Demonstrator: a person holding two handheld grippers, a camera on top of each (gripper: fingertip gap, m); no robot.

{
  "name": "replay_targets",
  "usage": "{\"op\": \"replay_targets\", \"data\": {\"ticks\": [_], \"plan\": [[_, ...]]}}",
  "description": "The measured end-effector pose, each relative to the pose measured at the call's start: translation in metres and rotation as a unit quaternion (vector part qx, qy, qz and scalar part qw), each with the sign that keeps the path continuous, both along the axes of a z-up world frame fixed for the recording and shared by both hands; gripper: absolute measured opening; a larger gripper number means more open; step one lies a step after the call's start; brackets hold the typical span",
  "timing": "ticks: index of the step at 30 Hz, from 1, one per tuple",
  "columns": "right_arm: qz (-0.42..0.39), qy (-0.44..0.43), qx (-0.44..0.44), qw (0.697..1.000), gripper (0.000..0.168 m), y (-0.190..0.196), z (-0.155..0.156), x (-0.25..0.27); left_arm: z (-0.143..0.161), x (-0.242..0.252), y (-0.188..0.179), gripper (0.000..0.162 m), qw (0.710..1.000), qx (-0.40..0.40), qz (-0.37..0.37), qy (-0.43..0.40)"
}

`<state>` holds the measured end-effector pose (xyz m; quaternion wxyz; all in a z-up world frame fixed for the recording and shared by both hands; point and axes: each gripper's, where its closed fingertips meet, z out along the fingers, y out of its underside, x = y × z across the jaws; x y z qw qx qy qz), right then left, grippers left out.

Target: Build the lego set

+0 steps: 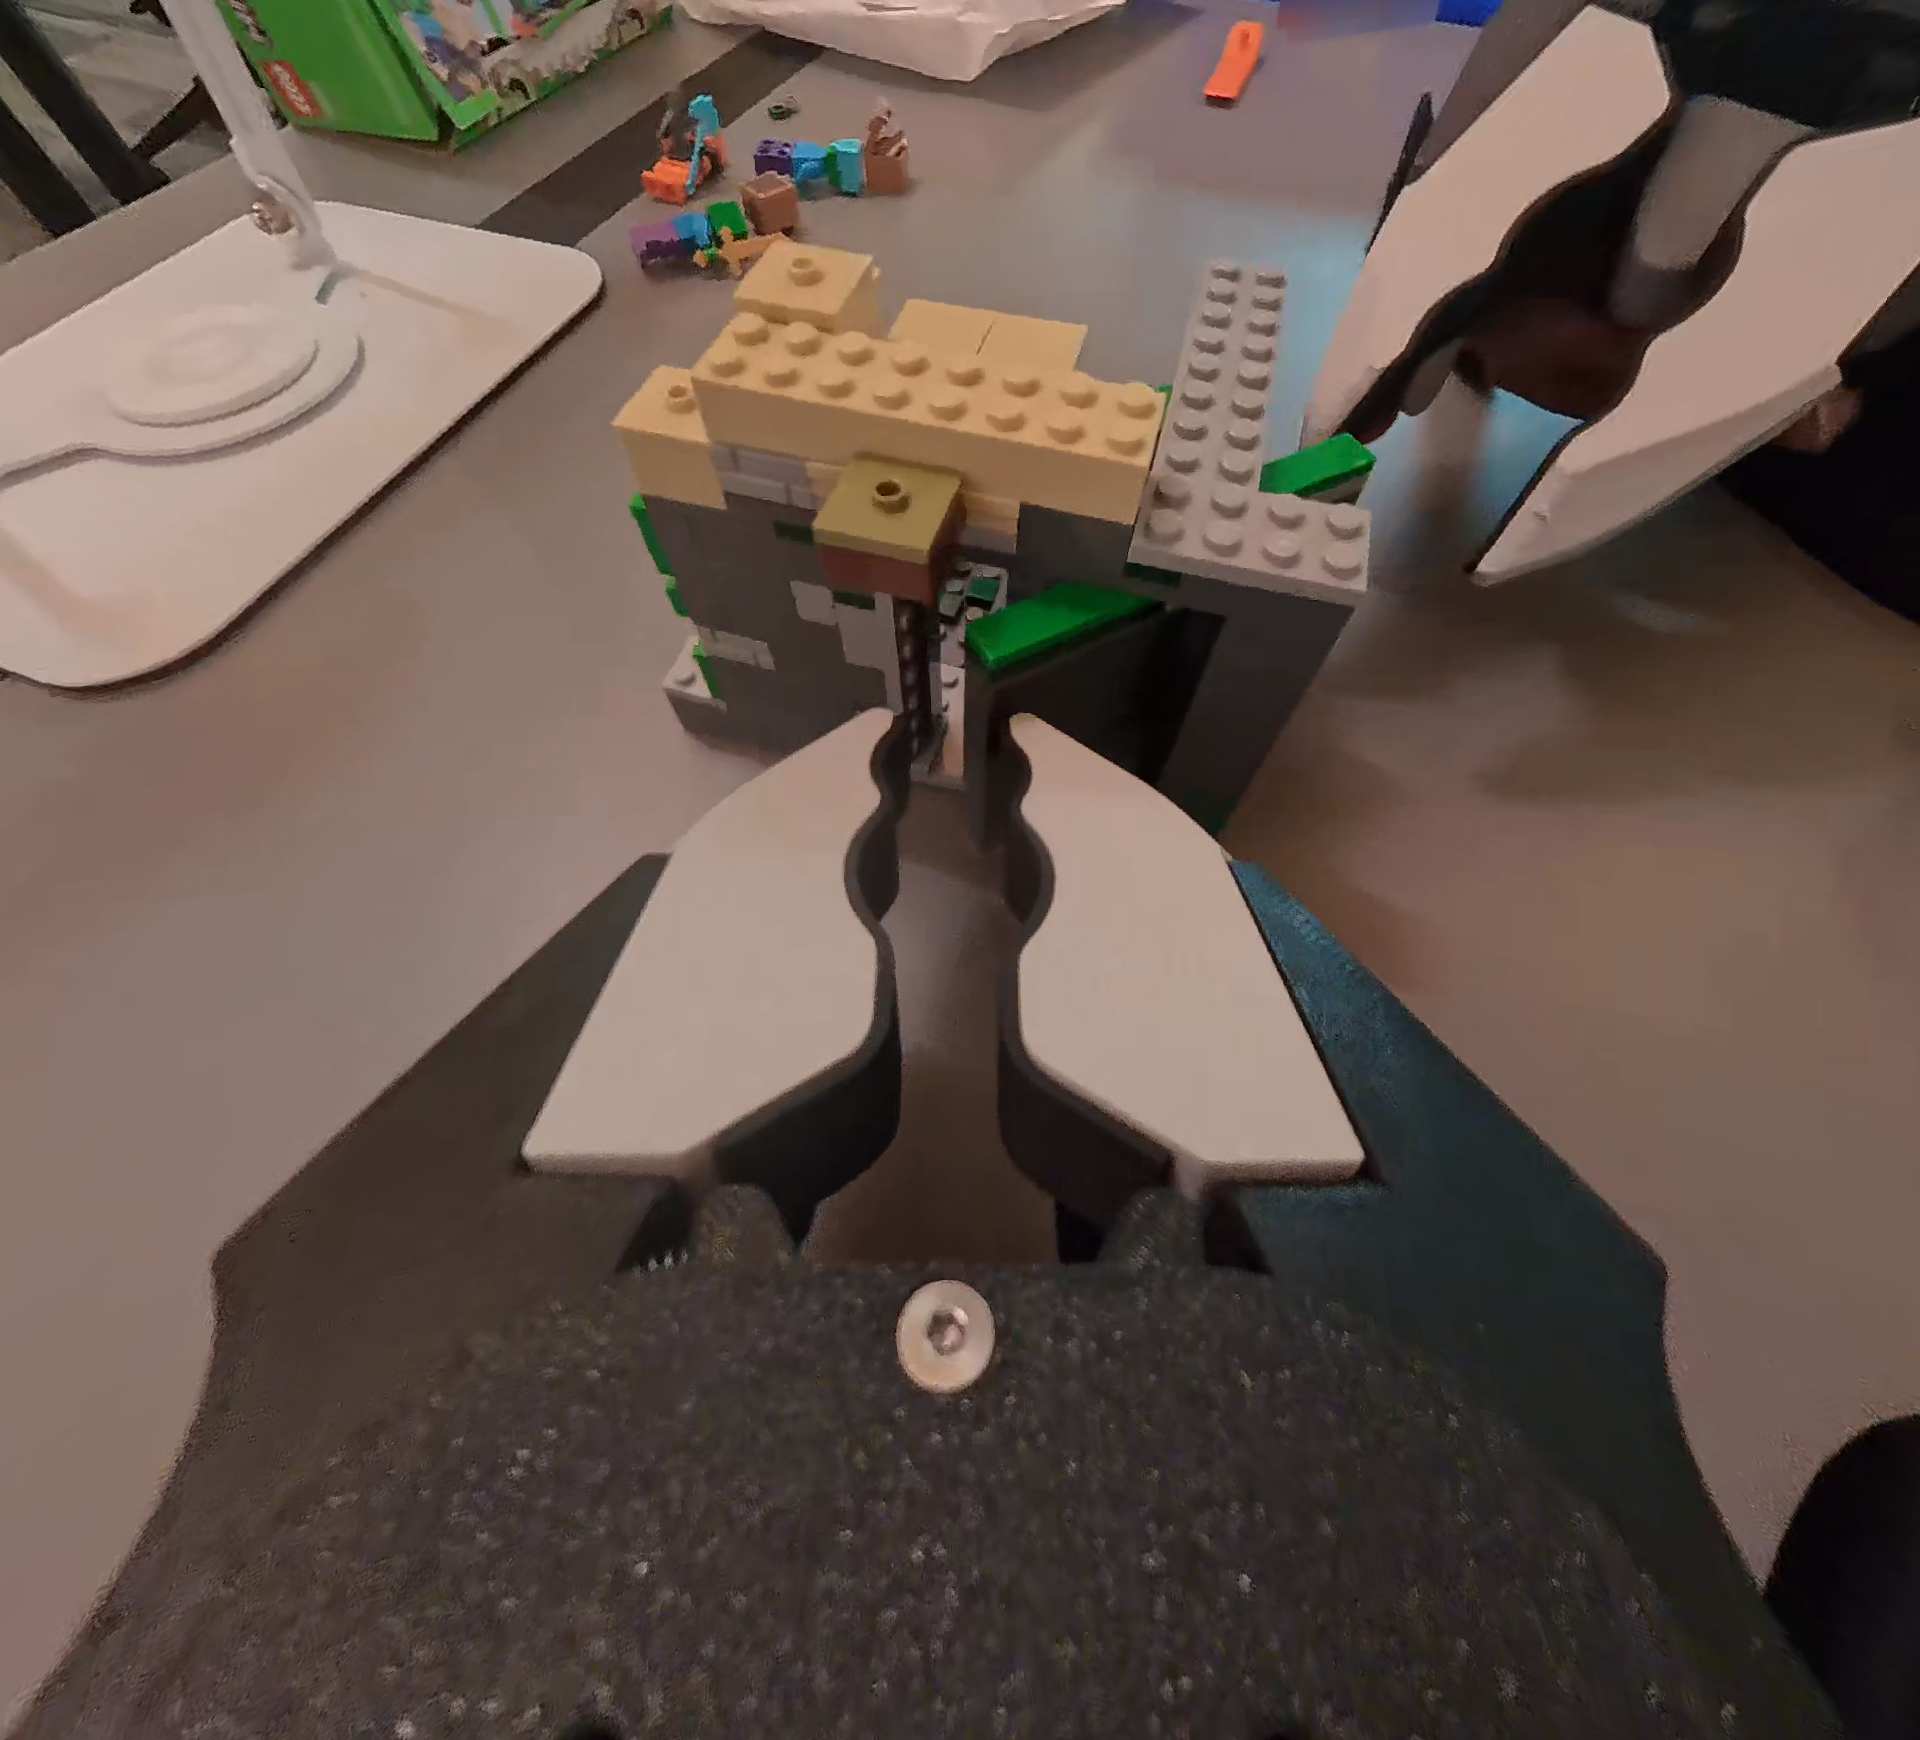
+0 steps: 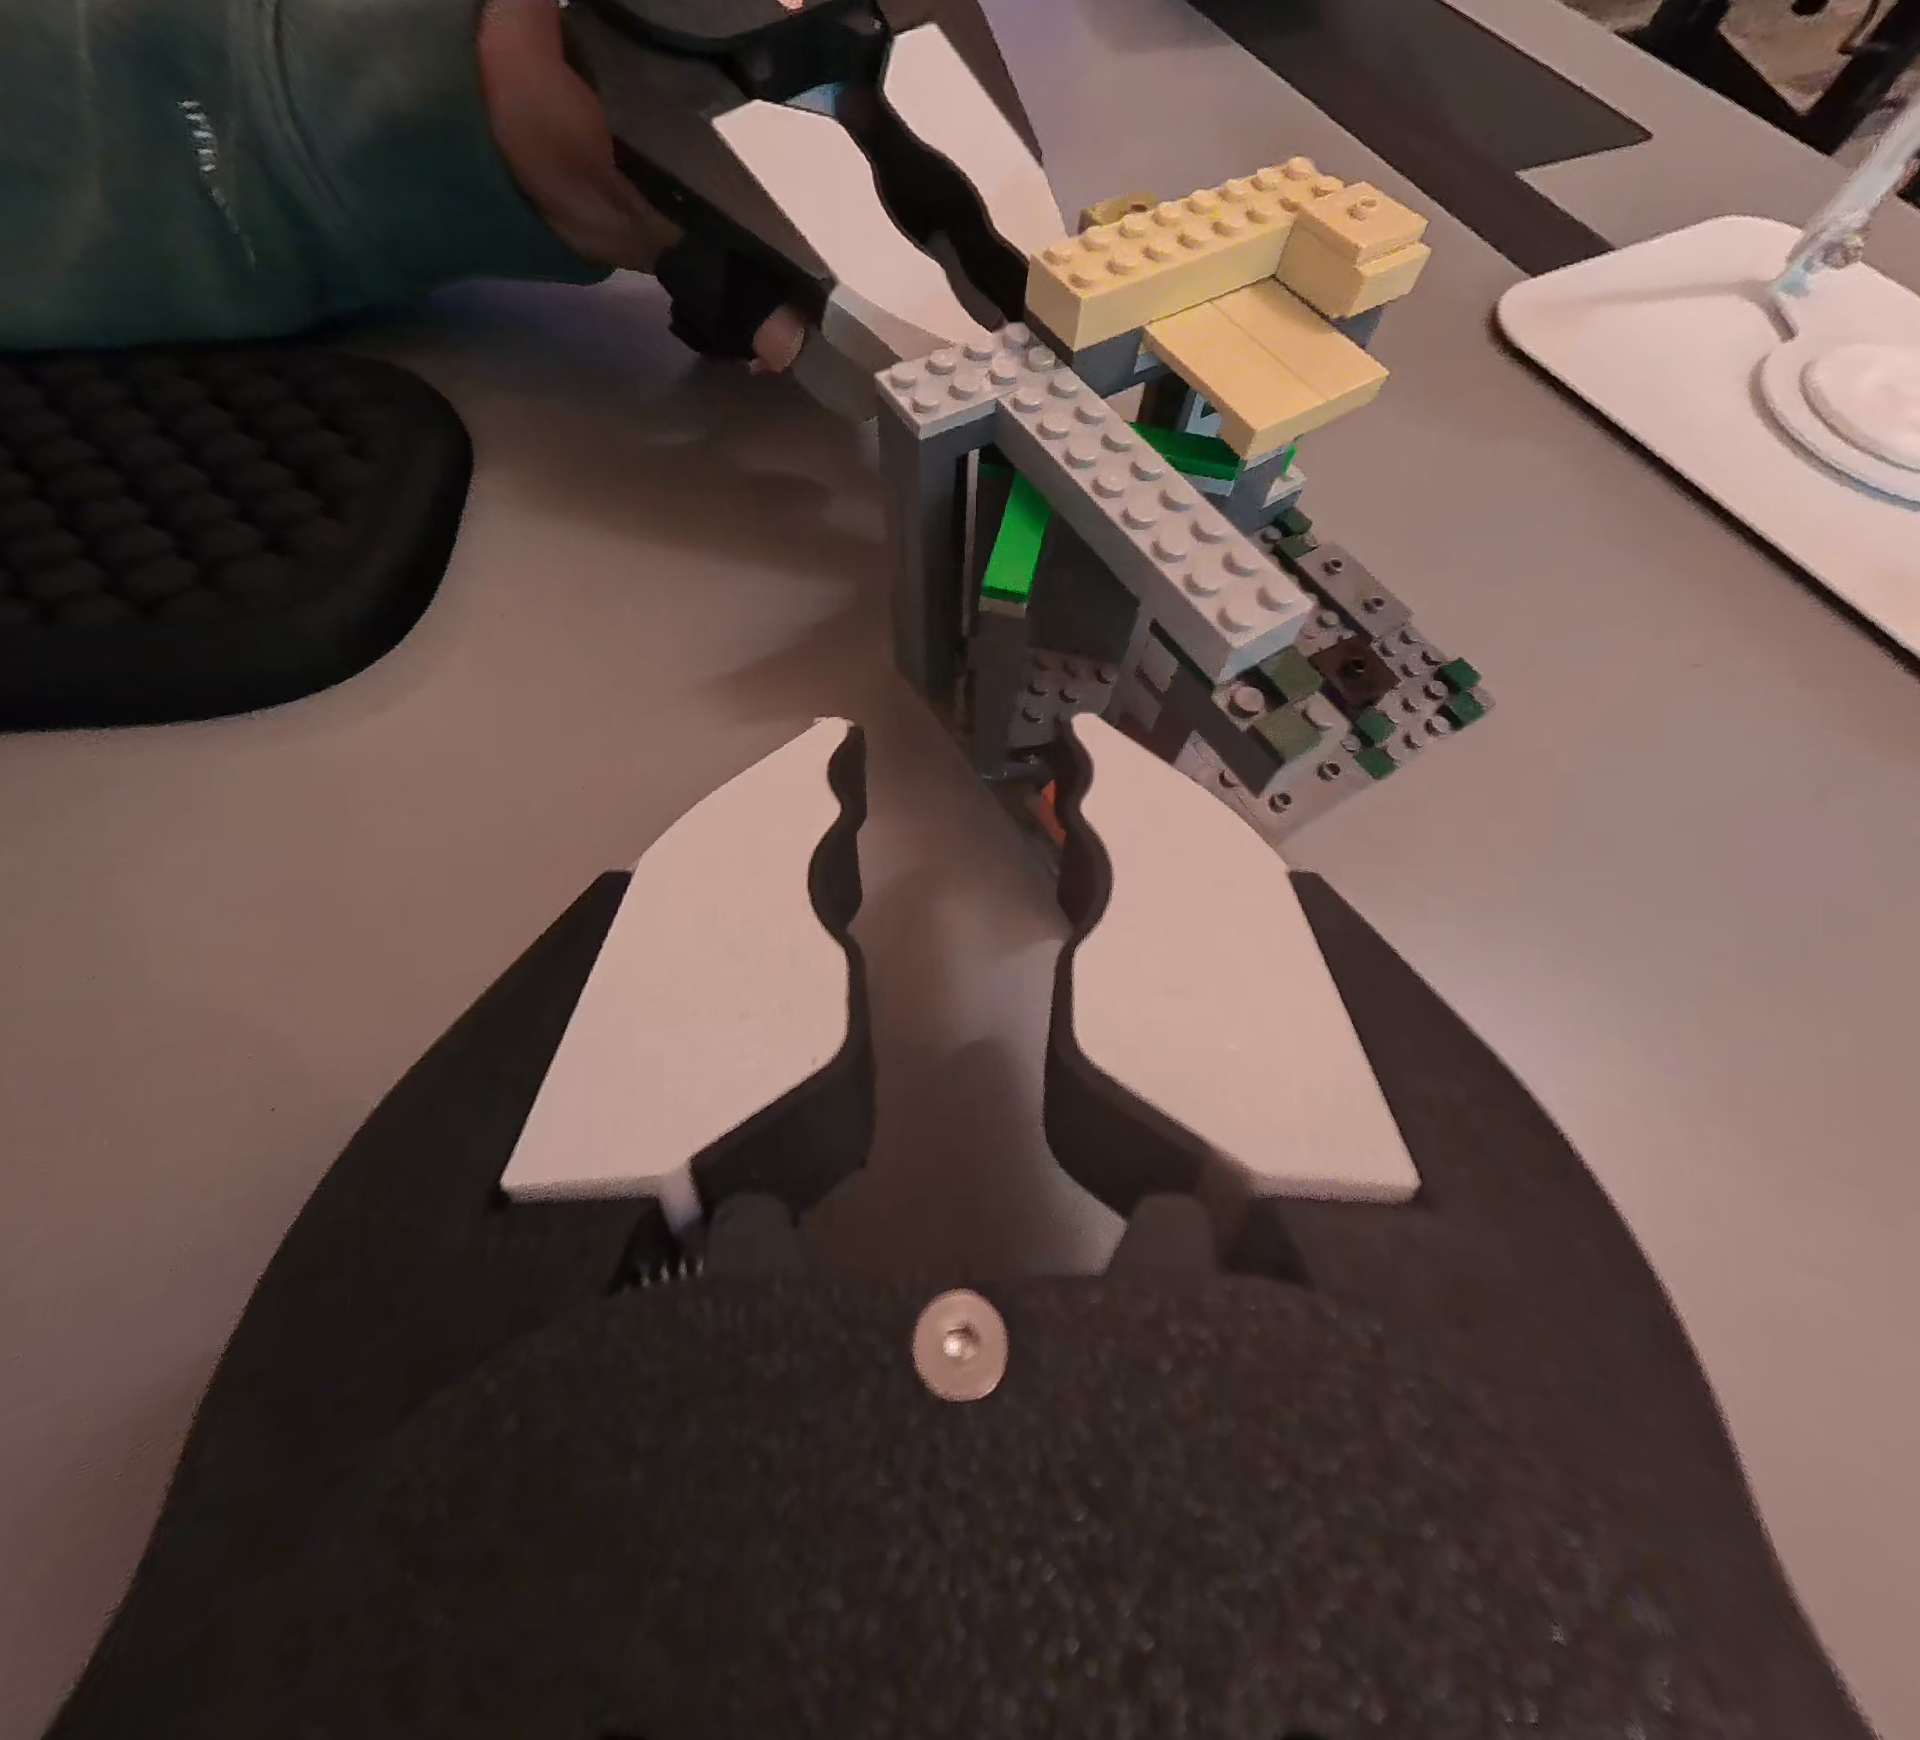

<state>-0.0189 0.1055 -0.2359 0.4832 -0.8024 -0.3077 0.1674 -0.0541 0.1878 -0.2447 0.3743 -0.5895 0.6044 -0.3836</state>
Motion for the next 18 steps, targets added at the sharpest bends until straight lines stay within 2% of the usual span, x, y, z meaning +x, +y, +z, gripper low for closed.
{"op": "replay_targets", "data": {"ticks": [7,9,11,13,18], "plan": [[-0.056,-0.004,0.004,0.998,0.029,0.014,-0.002,-0.005,0.015,-0.016,-0.004,0.016,1.000,0.017,-0.003,-0.009],[-0.068,-0.017,0.010,0.997,0.027,0.019,-0.003,-0.006,0.025,-0.020,-0.015,0.012,1.000,0.016,-0.021,-0.014],[-0.074,-0.022,0.016,0.997,0.018,0.021,-0.003,-0.009,0.033,-0.021,-0.032,0.009,0.999,0.012,-0.045,-0.020],[-0.075,-0.035,0.028,0.996,0.010,0.022,-0.003,-0.012,0.031,-0.019,-0.042,0.010,0.998,0.024,-0.050,-0.011],[-0.076,-0.056,0.043,0.995,0.009,0.021,-0.003,-0.016,0.018,-0.011,-0.051,0.014,0.998,0.046,-0.051,0.011]]}}
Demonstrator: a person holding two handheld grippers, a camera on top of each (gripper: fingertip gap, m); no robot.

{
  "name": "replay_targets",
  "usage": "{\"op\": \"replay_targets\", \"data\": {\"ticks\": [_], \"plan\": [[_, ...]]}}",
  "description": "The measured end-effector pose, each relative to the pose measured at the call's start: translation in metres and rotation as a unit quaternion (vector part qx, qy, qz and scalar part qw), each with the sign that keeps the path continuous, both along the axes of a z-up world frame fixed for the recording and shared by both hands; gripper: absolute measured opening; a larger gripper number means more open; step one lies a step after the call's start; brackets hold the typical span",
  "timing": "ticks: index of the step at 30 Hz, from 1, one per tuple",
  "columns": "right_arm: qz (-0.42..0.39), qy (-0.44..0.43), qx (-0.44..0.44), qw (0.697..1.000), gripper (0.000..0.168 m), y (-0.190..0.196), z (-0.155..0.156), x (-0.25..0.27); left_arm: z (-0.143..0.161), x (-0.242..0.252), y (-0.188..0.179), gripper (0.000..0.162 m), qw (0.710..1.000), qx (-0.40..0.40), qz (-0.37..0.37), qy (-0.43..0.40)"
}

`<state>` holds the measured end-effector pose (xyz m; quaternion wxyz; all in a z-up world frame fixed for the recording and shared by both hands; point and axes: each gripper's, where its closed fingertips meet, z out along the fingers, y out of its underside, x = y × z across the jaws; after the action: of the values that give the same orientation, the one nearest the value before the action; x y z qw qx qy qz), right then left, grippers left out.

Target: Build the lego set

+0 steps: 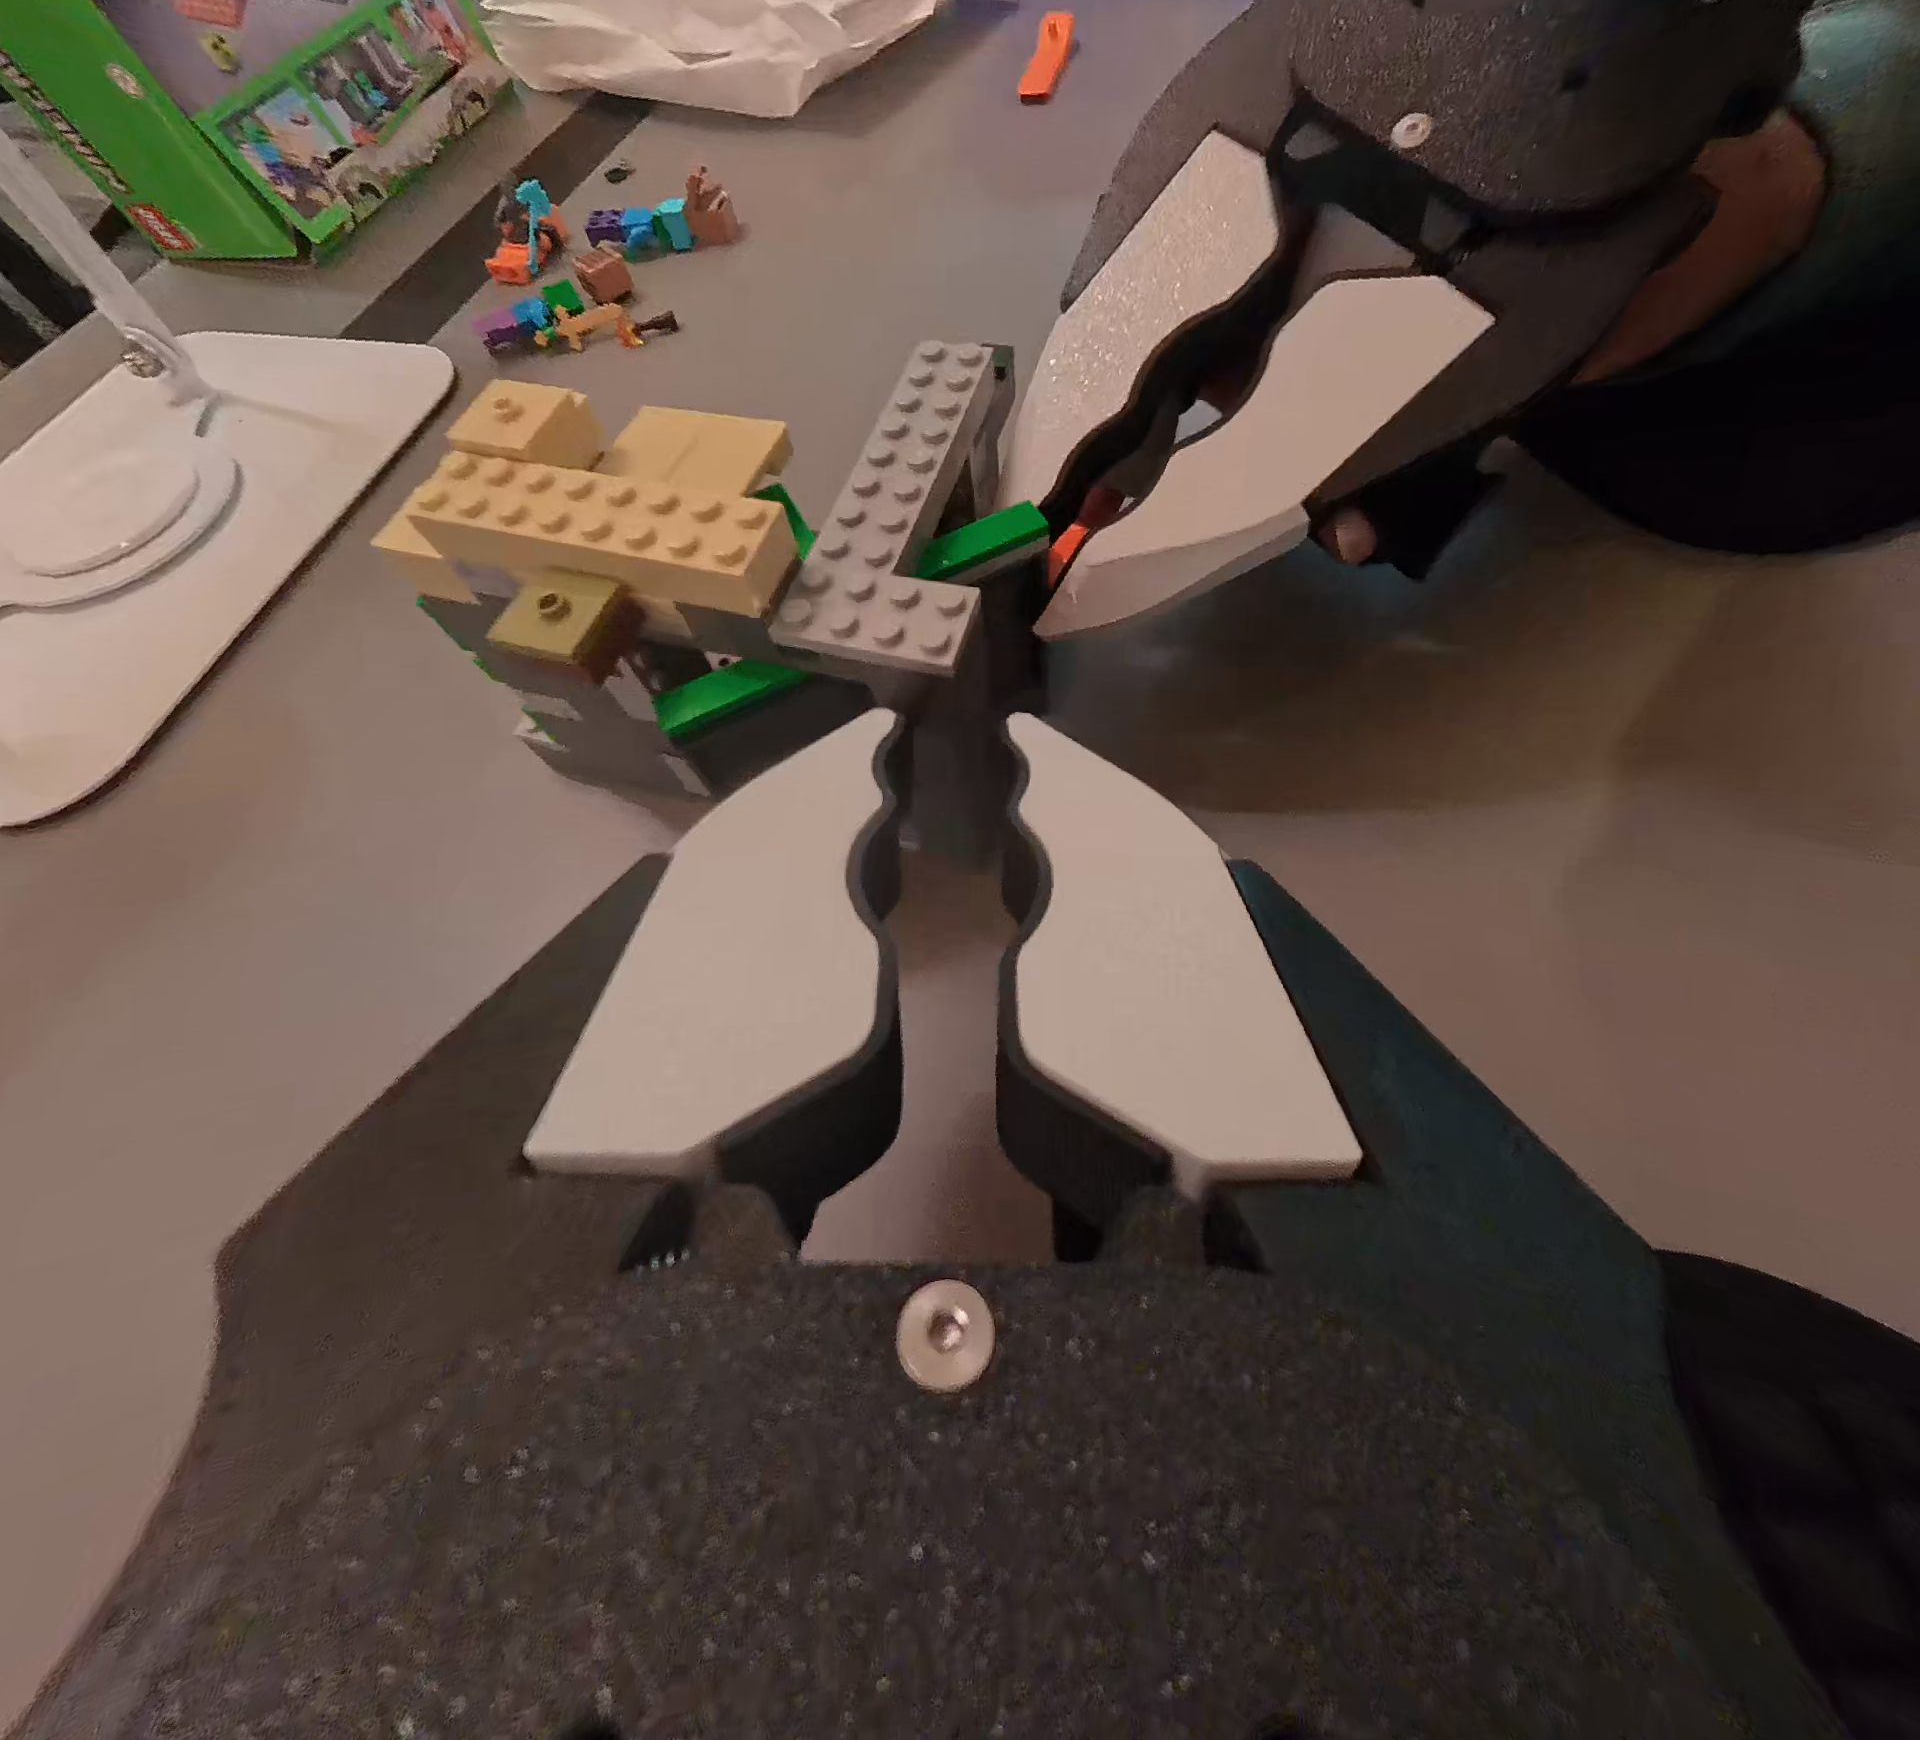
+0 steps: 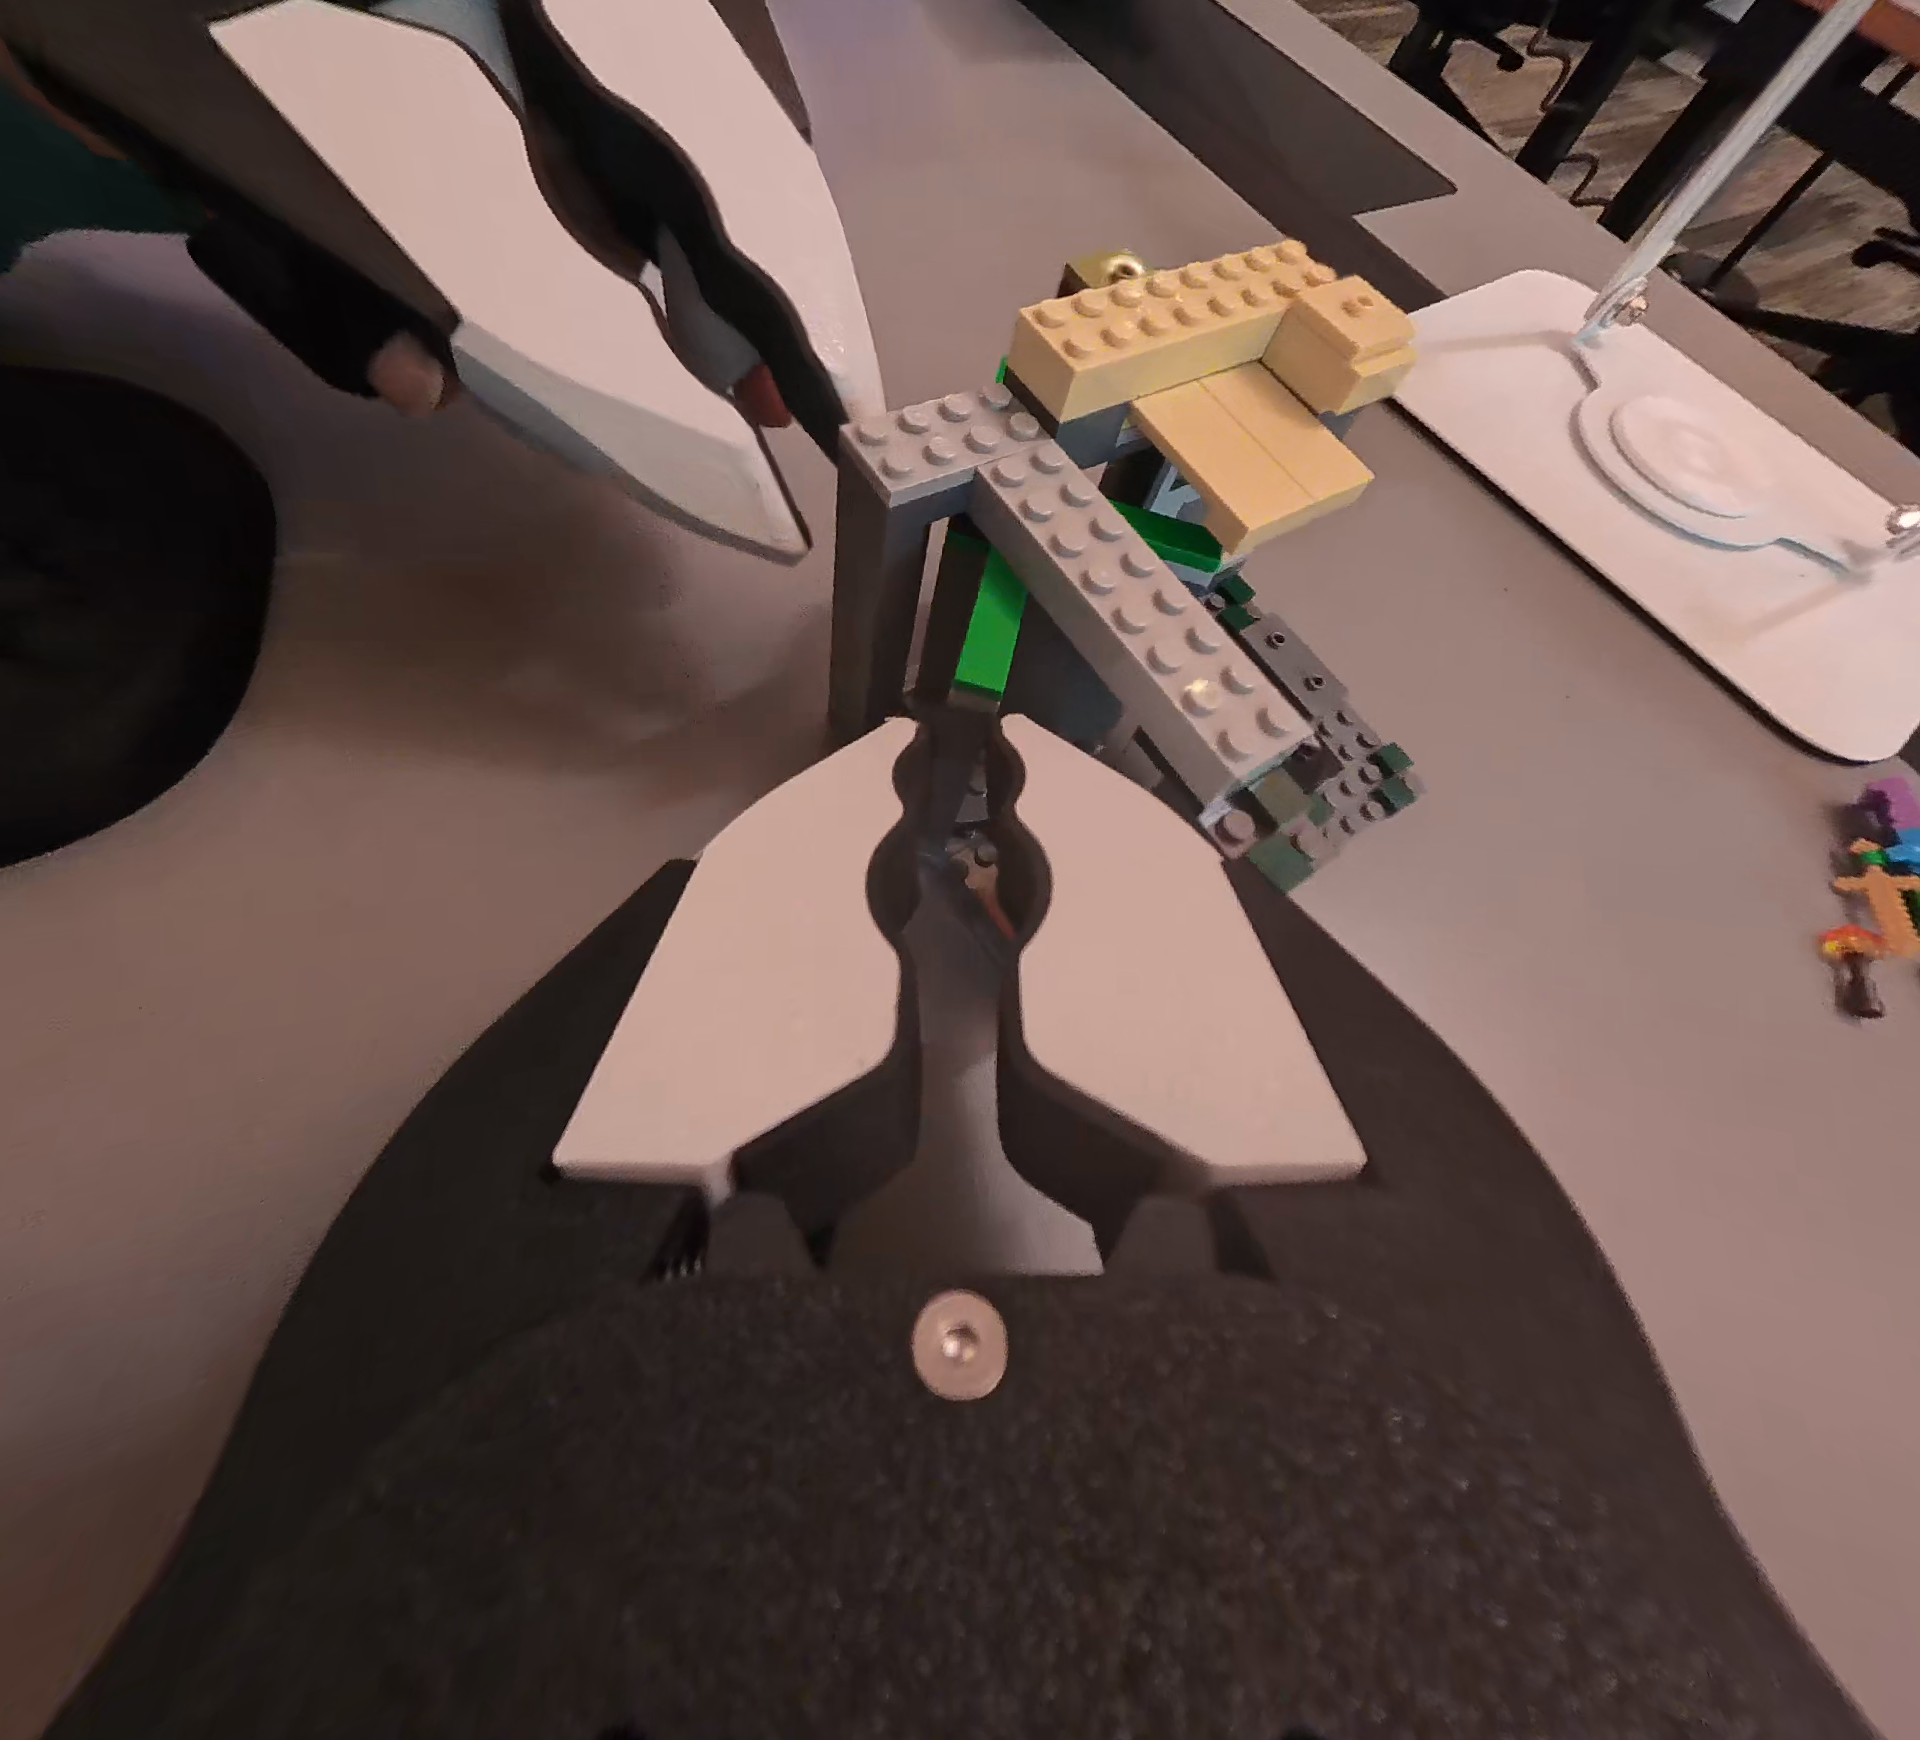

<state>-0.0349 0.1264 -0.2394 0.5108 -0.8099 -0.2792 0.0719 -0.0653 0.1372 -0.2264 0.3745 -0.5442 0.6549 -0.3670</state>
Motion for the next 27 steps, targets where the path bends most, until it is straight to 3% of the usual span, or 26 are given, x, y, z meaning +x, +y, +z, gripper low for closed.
{"op": "replay_targets", "data": {"ticks": [11,20,27], "plan": [[-0.034,0.007,-0.007,0.999,0.009,0.006,-0.001,0.014,-0.001,0.003,-0.002,0.014,1.000,-0.006,0.000,-0.004],[0.000,-0.030,0.015,0.999,0.010,0.001,-0.001,0.002,-0.004,0.004,-0.002,0.015,1.000,-0.006,0.002,-0.002],[-0.023,0.005,0.000,1.000,0.009,0.005,-0.001,0.012,-0.005,0.005,-0.004,0.015,1.000,-0.007,-0.001,-0.002]]}}
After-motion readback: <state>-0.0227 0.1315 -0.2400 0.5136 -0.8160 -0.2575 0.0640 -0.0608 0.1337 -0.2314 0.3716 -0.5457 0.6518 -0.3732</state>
